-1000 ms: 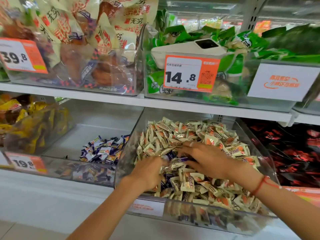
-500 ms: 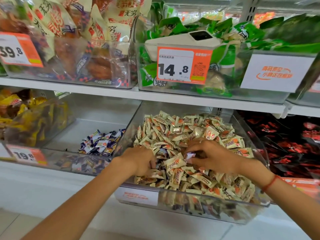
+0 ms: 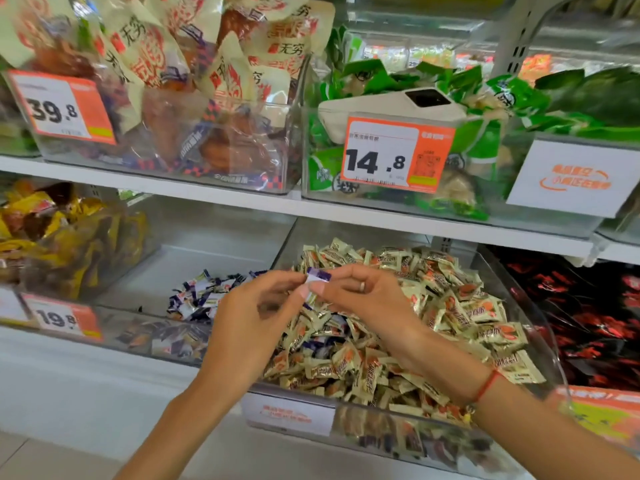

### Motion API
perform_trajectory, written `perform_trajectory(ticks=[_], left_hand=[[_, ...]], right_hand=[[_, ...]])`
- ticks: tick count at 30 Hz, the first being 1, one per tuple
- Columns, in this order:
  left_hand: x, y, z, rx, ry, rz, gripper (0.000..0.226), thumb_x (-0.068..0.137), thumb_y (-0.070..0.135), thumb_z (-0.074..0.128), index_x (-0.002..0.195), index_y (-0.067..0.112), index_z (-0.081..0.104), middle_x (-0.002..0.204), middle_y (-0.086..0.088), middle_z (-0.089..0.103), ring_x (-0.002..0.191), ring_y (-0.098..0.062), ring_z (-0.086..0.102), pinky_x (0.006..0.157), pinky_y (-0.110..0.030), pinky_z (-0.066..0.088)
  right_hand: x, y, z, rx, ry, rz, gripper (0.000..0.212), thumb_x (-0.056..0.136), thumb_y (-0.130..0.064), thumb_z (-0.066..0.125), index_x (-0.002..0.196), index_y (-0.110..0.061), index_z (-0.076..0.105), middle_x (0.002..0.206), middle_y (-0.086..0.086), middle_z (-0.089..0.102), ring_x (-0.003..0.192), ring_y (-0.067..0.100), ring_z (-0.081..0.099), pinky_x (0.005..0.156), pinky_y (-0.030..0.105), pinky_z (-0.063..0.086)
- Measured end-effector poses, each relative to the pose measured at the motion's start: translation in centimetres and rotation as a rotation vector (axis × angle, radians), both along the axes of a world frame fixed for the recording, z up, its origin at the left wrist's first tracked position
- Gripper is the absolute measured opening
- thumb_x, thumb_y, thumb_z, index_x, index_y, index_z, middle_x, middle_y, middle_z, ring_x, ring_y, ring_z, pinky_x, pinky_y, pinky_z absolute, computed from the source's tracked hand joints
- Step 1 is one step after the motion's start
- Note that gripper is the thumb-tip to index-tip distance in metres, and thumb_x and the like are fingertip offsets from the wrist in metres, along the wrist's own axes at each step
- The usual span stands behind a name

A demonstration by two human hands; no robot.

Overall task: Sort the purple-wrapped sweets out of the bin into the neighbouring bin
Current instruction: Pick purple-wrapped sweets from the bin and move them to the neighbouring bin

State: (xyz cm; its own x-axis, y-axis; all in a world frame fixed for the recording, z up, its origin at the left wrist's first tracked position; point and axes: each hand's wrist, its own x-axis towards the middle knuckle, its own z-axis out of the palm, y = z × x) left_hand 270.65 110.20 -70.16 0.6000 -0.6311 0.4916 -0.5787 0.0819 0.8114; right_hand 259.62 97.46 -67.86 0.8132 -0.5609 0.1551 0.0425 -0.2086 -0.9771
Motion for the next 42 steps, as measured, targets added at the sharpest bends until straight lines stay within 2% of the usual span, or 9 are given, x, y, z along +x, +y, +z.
perform_trajectory(ticks=[4, 8, 12, 16, 21, 26, 28, 32, 42], left_hand=[[2.5, 1.2, -0.6, -0.031, -0.035, 0.120, 0.017, 0.081, 0.029, 0.069, 0.090, 0.043, 0.066, 0.084, 0.024, 0.069, 0.080, 0.004, 0.065, 0.070, -0.010, 0.049], [5.4, 2.0, -1.3, -0.078, -0.057, 0.324, 0.007, 0.085, 0.034, 0.065, 0.090, 0.039, 0.066, 0.081, 0.026, 0.065, 0.077, 0.007, 0.063, 0.064, -0.008, 0.045], [7.8, 2.2, -3.3, 0.191, -0.204, 0.439, 0.009, 0.089, 0.033, 0.064, 0.097, 0.031, 0.068, 0.086, 0.016, 0.068, 0.074, -0.004, 0.064, 0.061, -0.025, 0.048], [8.4, 1.8, -4.5, 0.402, -0.280, 0.384, 0.027, 0.096, 0.020, 0.054, 0.119, 0.029, 0.063, 0.115, 0.005, 0.068, 0.098, -0.022, 0.065, 0.073, -0.034, 0.049], [5.9, 1.4, -2.5, 0.119, -0.106, 0.220, 0.037, 0.094, 0.052, 0.042, 0.123, 0.035, 0.059, 0.118, 0.017, 0.062, 0.106, -0.005, 0.058, 0.087, -0.028, 0.047], [3.5, 1.4, -2.6, 0.317, -0.320, 0.142, 0.048, 0.092, 0.045, 0.052, 0.138, 0.041, 0.040, 0.139, 0.022, 0.046, 0.116, -0.005, 0.054, 0.082, -0.023, 0.045], [3.4, 1.3, -2.6, 0.355, -0.370, 0.167, 0.051, 0.093, 0.038, 0.052, 0.141, 0.039, 0.036, 0.142, 0.021, 0.043, 0.109, -0.008, 0.059, 0.071, -0.021, 0.042], [3.4, 1.4, -2.7, 0.367, -0.377, 0.196, 0.051, 0.093, 0.035, 0.051, 0.142, 0.035, 0.037, 0.140, 0.014, 0.048, 0.103, -0.015, 0.063, 0.067, -0.025, 0.044], [3.1, 1.9, -3.0, 0.393, -0.347, 0.206, 0.053, 0.093, 0.036, 0.052, 0.143, 0.035, 0.036, 0.138, 0.008, 0.052, 0.098, -0.020, 0.065, 0.074, -0.034, 0.053]], right_hand=[[1.7, -0.7, -0.1, -0.114, 0.077, 0.032, 0.020, 0.088, -0.022, 0.066, 0.106, -0.017, 0.072, 0.097, -0.003, 0.074, 0.092, 0.012, 0.069, 0.082, 0.018, 0.053], [2.2, -3.2, -1.8, -0.716, 0.283, 0.051, 0.017, 0.088, -0.017, 0.067, 0.103, -0.025, 0.071, 0.100, -0.016, 0.069, 0.086, -0.005, 0.063, 0.078, 0.011, 0.049], [2.1, -4.5, -2.8, -1.192, 0.574, 0.066, 0.026, 0.091, -0.021, 0.063, 0.116, -0.028, 0.067, 0.117, -0.015, 0.063, 0.108, 0.003, 0.058, 0.094, 0.019, 0.047], [0.6, -5.8, -2.8, -1.364, 0.794, 0.081, 0.053, 0.096, -0.028, 0.053, 0.144, -0.040, 0.035, 0.153, -0.011, 0.026, 0.140, 0.014, 0.026, 0.111, 0.033, 0.035], [-1.9, -7.2, -2.8, -1.315, 0.997, 0.128, 0.079, 0.076, -0.077, -0.009, 0.144, -0.052, 0.021, 0.159, -0.015, 0.003, 0.146, 0.013, 0.003, 0.118, 0.039, 0.014], [-1.7, -7.3, -2.5, -1.214, 0.950, 0.135, 0.046, 0.089, -0.065, 0.039, 0.130, -0.045, 0.041, 0.154, -0.012, 0.025, 0.143, 0.013, 0.014, 0.117, 0.040, 0.018], [-1.3, -7.2, -2.5, -1.169, 0.975, 0.097, 0.061, 0.086, -0.066, 0.047, 0.140, -0.042, 0.030, 0.156, -0.007, 0.022, 0.144, 0.017, 0.015, 0.117, 0.042, 0.017], [0.5, -5.8, -4.0, -1.201, 1.125, 0.106, 0.079, 0.094, -0.057, 0.042, 0.153, -0.027, -0.001, 0.162, -0.001, -0.003, 0.148, 0.024, -0.007, 0.117, 0.047, -0.001], [-2.8, 0.0, -2.1, -0.783, 1.087, 0.589, 0.050, 0.100, -0.055, 0.026, 0.147, -0.053, 0.008, 0.160, -0.013, 0.002, 0.147, 0.013, -0.007, 0.116, 0.042, -0.008]])
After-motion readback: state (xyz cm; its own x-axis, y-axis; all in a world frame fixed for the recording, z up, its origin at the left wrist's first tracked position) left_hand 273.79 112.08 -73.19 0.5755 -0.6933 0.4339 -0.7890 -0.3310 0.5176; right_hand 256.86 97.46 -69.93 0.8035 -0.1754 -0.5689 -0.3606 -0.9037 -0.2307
